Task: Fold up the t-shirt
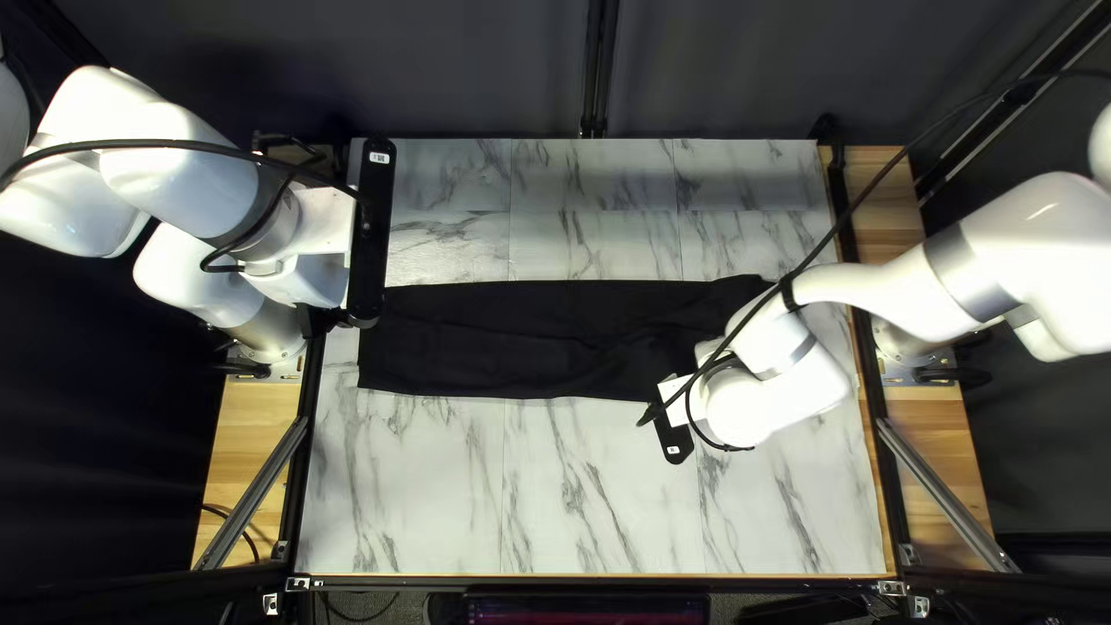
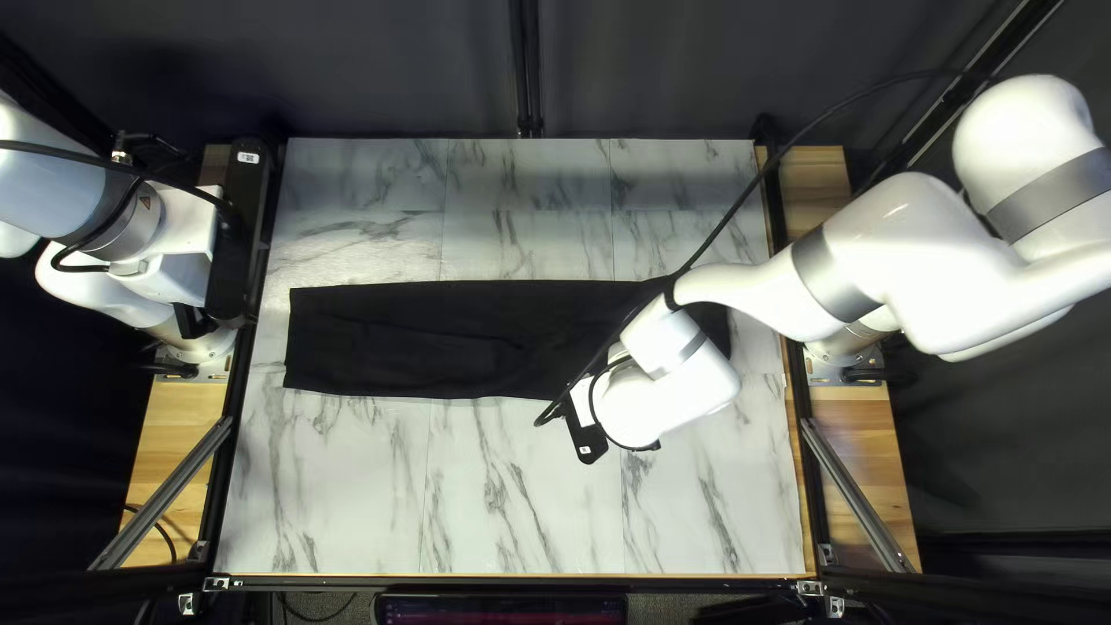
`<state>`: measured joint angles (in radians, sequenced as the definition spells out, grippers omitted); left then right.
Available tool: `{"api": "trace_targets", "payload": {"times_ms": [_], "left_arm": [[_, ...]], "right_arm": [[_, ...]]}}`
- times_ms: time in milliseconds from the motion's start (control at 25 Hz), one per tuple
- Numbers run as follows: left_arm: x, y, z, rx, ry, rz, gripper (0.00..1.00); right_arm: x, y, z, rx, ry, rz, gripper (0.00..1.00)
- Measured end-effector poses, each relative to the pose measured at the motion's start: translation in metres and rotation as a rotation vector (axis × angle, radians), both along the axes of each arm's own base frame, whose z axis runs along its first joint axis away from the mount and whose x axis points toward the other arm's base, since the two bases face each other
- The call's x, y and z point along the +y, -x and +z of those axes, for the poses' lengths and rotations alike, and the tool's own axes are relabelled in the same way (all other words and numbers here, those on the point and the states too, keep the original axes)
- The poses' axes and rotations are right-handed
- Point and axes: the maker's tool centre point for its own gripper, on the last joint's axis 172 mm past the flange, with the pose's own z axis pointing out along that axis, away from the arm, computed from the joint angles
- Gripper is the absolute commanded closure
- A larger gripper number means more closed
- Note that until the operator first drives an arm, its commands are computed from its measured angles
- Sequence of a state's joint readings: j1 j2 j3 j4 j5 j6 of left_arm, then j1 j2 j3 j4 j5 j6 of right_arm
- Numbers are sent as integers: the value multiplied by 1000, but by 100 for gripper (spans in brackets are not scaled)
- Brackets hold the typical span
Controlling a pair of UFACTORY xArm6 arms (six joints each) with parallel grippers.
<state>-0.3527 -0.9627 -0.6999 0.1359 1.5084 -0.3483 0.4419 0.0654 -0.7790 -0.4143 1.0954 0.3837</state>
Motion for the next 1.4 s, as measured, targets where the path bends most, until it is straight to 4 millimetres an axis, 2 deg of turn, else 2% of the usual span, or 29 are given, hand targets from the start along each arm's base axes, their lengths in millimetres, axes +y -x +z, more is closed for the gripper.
{"api": "trace_targets", "payload": {"times_ms": [360,480,520,600,640,880,1160,1400], "left_arm": [[0,0,0,0,0,0,0],[0,0,0,0,0,0,0],[0,0,0,0,0,0,0],[0,0,0,0,0,0,0],[0,0,0,0,0,0,0],[0,0,0,0,0,0,0],[0,0,0,0,0,0,0],[0,0,0,0,0,0,0]], "right_arm": [[10,3,22,-80,-36,44,100],[20,6,24,-110,-64,52,94],[22,7,23,-115,-72,50,87],[28,8,20,-125,-98,43,14],[29,8,18,-128,-109,39,0],[29,3,5,-142,-174,18,0],[26,-1,17,-160,-175,7,0],[11,-27,6,-181,-160,-17,0]]}}
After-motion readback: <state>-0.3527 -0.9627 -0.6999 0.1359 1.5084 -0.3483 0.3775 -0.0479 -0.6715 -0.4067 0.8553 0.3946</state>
